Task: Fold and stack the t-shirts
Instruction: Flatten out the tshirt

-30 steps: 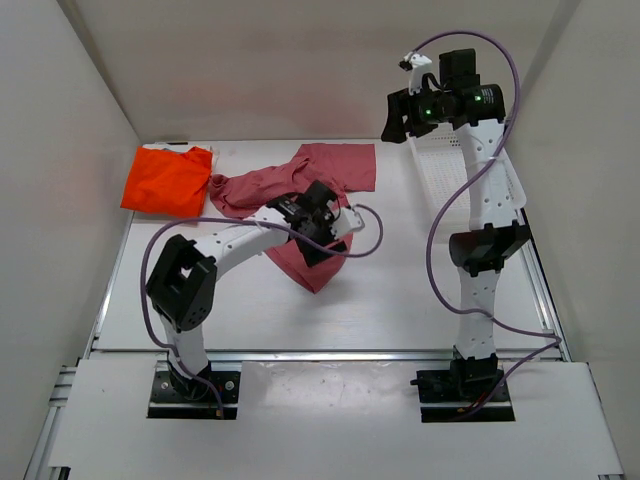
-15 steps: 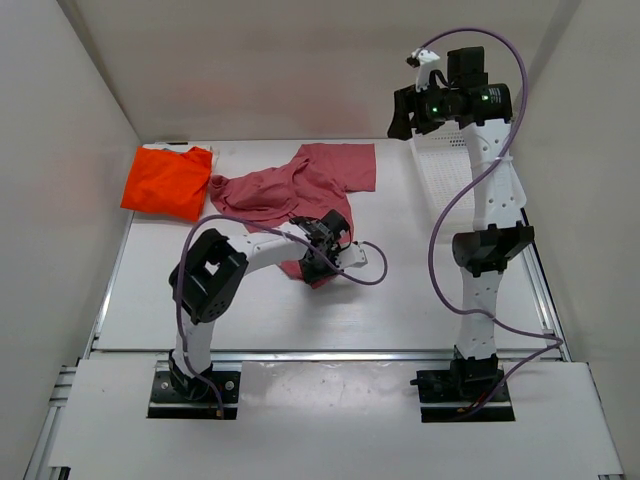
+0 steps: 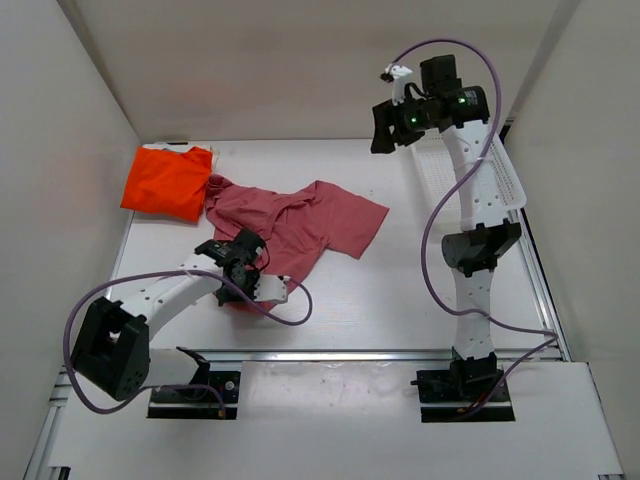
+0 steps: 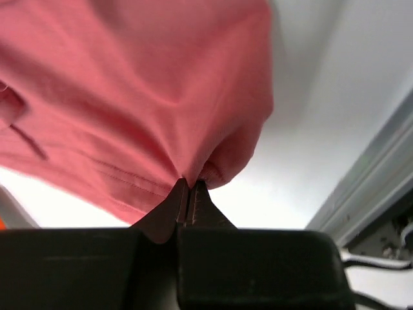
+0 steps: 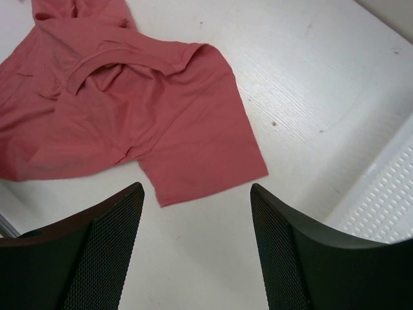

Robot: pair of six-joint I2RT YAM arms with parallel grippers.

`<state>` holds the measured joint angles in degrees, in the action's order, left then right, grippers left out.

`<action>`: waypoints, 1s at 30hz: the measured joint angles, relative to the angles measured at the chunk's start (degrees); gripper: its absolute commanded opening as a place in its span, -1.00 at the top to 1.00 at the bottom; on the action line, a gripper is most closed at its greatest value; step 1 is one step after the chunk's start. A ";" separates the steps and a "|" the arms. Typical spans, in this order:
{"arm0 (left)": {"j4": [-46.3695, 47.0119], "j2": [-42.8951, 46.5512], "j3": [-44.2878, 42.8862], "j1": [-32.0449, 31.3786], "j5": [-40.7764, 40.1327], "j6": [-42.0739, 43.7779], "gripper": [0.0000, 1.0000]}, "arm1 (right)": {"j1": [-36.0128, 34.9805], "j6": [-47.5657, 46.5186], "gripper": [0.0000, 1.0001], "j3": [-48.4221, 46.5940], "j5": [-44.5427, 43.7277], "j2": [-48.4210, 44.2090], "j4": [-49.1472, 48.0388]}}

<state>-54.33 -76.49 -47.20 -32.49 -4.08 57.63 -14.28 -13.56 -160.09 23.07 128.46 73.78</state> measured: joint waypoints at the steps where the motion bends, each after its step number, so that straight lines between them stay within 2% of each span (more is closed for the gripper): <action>1: -1.49 1.05 0.17 1.27 0.00 1.57 1.00 | -0.63 -0.15 -0.46 -0.04 0.00 0.55 -0.04; 8: -2.95 4.22 4.46 12.87 -2.82 9.73 1.00 | -4.31 -2.69 -0.49 1.20 -0.61 8.59 0.44; 11: -2.12 3.21 4.28 18.16 -3.67 10.67 1.00 | -3.54 -3.85 -0.51 3.45 -1.11 12.87 1.20; 14: -1.25 1.86 4.26 21.16 -4.44 10.56 1.00 | -1.44 -6.58 -0.50 9.57 -3.76 15.41 1.29; 17: -0.37 1.88 4.28 21.00 -4.70 9.84 1.00 | -0.13 -8.79 -0.51 18.69 -5.44 15.32 1.07; 20: 0.79 1.92 4.42 20.63 -4.70 8.20 1.00 | -1.14 -9.75 -0.51 35.95 -6.91 10.78 -4.74; 22: 1.20 1.92 4.42 20.65 -4.48 6.82 1.00 | -3.21 -10.56 -0.56 56.24 -8.37 -0.44 -12.72; 24: 1.53 1.90 4.42 20.81 -4.22 5.33 1.00 | -6.27 -10.84 -0.59 72.26 -9.31 -11.91 -17.88; 25: 1.64 1.86 4.39 20.87 -4.09 4.83 1.00 | -7.72 -10.67 -0.58 77.18 -9.57 -15.80 -19.28; 27: 1.60 1.79 4.31 21.14 -3.80 3.72 1.00 | -10.43 -9.11 -0.56 83.45 -9.55 -20.79 -22.91; 30: 1.62 1.49 3.89 21.22 -3.56 2.43 1.00 | -10.34 -5.99 -0.55 84.26 -11.13 -21.35 -29.83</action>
<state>-52.71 -75.00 -43.31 -11.27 -7.64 60.05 -24.62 -19.55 -75.83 11.94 107.11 43.94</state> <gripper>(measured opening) 0.027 0.778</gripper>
